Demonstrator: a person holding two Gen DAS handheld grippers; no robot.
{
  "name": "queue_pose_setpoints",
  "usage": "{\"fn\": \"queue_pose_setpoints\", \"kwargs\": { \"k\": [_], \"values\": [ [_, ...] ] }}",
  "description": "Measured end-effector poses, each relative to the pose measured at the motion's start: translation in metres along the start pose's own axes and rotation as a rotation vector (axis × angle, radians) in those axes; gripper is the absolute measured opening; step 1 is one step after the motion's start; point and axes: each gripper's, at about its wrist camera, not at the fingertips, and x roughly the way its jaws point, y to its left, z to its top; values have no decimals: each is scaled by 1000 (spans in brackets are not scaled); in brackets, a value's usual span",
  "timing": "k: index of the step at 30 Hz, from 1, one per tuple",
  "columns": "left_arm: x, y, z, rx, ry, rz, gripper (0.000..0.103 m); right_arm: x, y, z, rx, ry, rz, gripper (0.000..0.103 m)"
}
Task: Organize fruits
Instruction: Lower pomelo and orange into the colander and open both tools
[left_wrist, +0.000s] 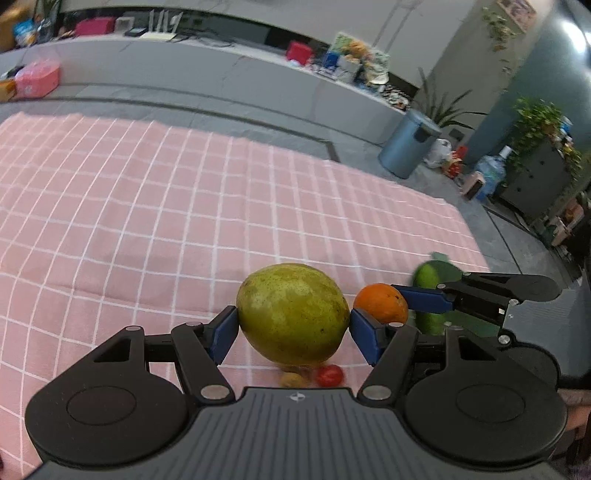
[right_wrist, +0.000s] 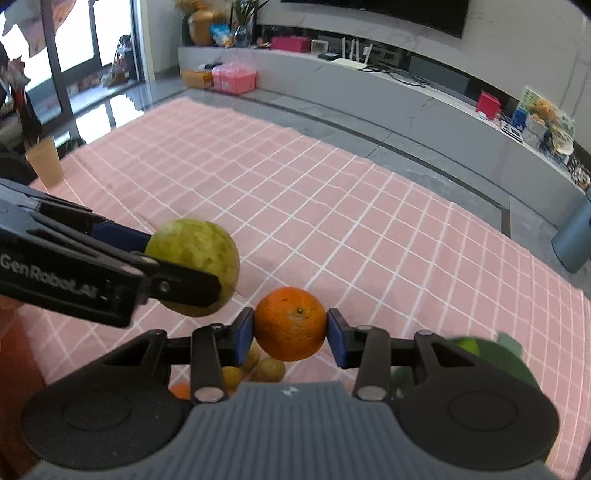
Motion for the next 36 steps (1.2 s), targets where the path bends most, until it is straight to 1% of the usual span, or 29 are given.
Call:
{"fn": "queue_pose_setpoints", "kwargs": {
  "k": [7,11,15,19,25,31,36],
  "values": [
    [-12,-43,0,92,2,-62,76,-53,-28,-24,75,-46,-20,39],
    [-10,-67,1,138,15,-102,76,-75,-49,-40,109,-42,-42,39],
    [2,-94,1,209,40,-130,76,-87,-73,-56,139,-22,-78,39],
    [22,-117,-4,272,83,-141,76,-89,-92,-73,160,15,-101,39],
    [54,-145,-17,360,155,-135,76,-79,-112,-97,177,91,-100,39],
    [75,-157,-29,415,215,-119,76,-62,-123,-112,186,158,-73,39],
    [89,-163,-33,449,240,-102,76,-45,-126,-118,166,192,-57,39]
  ]
}}
